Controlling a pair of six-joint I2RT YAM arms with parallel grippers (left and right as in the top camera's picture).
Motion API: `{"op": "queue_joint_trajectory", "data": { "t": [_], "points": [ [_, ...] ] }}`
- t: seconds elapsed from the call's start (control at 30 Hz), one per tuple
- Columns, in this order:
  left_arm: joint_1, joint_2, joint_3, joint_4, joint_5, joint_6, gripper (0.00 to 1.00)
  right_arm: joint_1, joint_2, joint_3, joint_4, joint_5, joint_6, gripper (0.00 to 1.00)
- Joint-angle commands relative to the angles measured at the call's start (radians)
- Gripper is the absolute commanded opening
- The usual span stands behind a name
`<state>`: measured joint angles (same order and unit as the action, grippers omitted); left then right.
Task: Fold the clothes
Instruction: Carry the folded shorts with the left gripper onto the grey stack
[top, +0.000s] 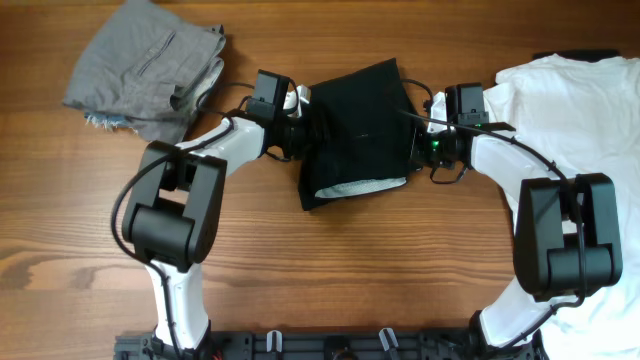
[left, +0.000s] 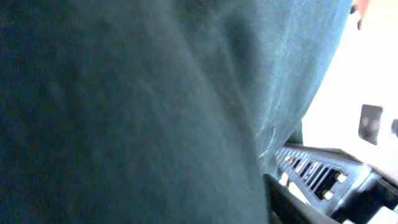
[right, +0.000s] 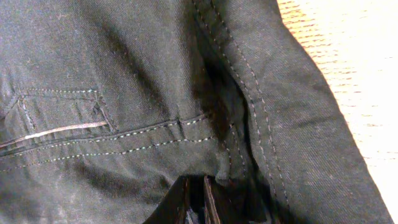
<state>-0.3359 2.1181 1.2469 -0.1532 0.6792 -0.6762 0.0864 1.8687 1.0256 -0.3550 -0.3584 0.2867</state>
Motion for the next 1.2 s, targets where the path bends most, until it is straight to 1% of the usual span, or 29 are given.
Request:
{"op": "queue_joint_trajectory", "data": {
  "t": [0.0,0.03,0.07,0.1,0.13,0.2,0.27,0.3,0.37,0.4,0.43,0.5,0.63,0.7,0.77,0.8,0.87,1.0,1.07,1.17],
  "points": [
    [-0.038,0.133,-0.073,0.018,-0.107,-0.035,0.4,0.002,0.058,-0.006,-0.02,0.017,0.005,0.12],
    [-0.038,0.133,-0.073,0.027,-0.1,-0.034,0.26,0.002,0.058,-0.006,-0.025,0.016,0.005,0.11],
    [-0.038,0.132,-0.072,0.026,-0.081,-0.013,0.2,0.002,0.058,-0.006,-0.032,0.016,0.005,0.11],
    [-0.035,0.129,-0.069,0.026,-0.04,0.041,0.11,0.002,0.058,-0.006,-0.043,0.017,0.004,0.12],
    [-0.029,0.12,-0.064,0.016,-0.005,0.09,0.04,0.002,0.054,-0.006,-0.064,0.017,0.003,0.13],
    [-0.01,0.085,-0.034,-0.073,0.005,0.165,0.04,-0.006,0.033,-0.005,-0.112,0.016,0.003,0.13],
    [0.021,0.029,0.027,-0.226,0.005,0.234,0.04,-0.017,-0.015,-0.005,-0.149,-0.012,-0.004,0.13],
    [0.04,-0.002,0.064,-0.296,0.005,0.256,0.04,-0.022,-0.044,-0.005,-0.148,-0.042,-0.034,0.14],
    [0.079,-0.062,0.145,-0.415,0.005,0.307,0.04,-0.032,-0.098,-0.005,-0.134,-0.089,-0.08,0.19],
    [0.103,-0.094,0.196,-0.471,0.005,0.331,0.04,-0.035,-0.126,-0.005,-0.132,-0.088,-0.079,0.21],
    [0.135,-0.127,0.256,-0.521,0.005,0.333,0.04,-0.04,-0.151,-0.005,-0.132,-0.088,-0.077,0.22],
    [0.189,-0.166,0.346,-0.555,0.005,0.328,0.04,-0.045,-0.179,-0.005,-0.131,-0.087,-0.077,0.23],
    [0.29,-0.194,0.504,-0.529,0.021,0.269,0.04,-0.045,-0.18,-0.005,-0.132,-0.084,-0.074,0.24],
    [0.338,-0.194,0.56,-0.447,0.02,0.241,0.04,-0.045,-0.18,-0.005,-0.132,-0.084,-0.069,0.24],
    [0.388,-0.194,0.571,-0.298,0.018,0.197,0.04,-0.045,-0.18,-0.005,-0.133,-0.084,-0.048,0.24],
    [0.406,-0.192,0.571,-0.248,0.005,0.192,0.04,-0.045,-0.18,-0.005,-0.133,-0.084,-0.047,0.24],
    [0.44,-0.181,0.571,-0.175,-0.065,0.189,0.04,-0.045,-0.18,-0.005,-0.134,-0.084,-0.046,0.24],
    [0.465,-0.131,0.571,-0.13,-0.241,0.19,0.04,-0.045,-0.18,-0.005,-0.159,-0.084,-0.024,0.24],
    [0.465,-0.09,0.571,-0.095,-0.302,0.198,0.04,-0.045,-0.18,-0.005,-0.167,-0.085,-0.021,0.24],
    [0.476,-0.024,0.571,-0.095,-0.381,0.197,0.04,-0.045,-0.18,-0.005,-0.196,-0.085,-0.021,0.23]
  ]
}}
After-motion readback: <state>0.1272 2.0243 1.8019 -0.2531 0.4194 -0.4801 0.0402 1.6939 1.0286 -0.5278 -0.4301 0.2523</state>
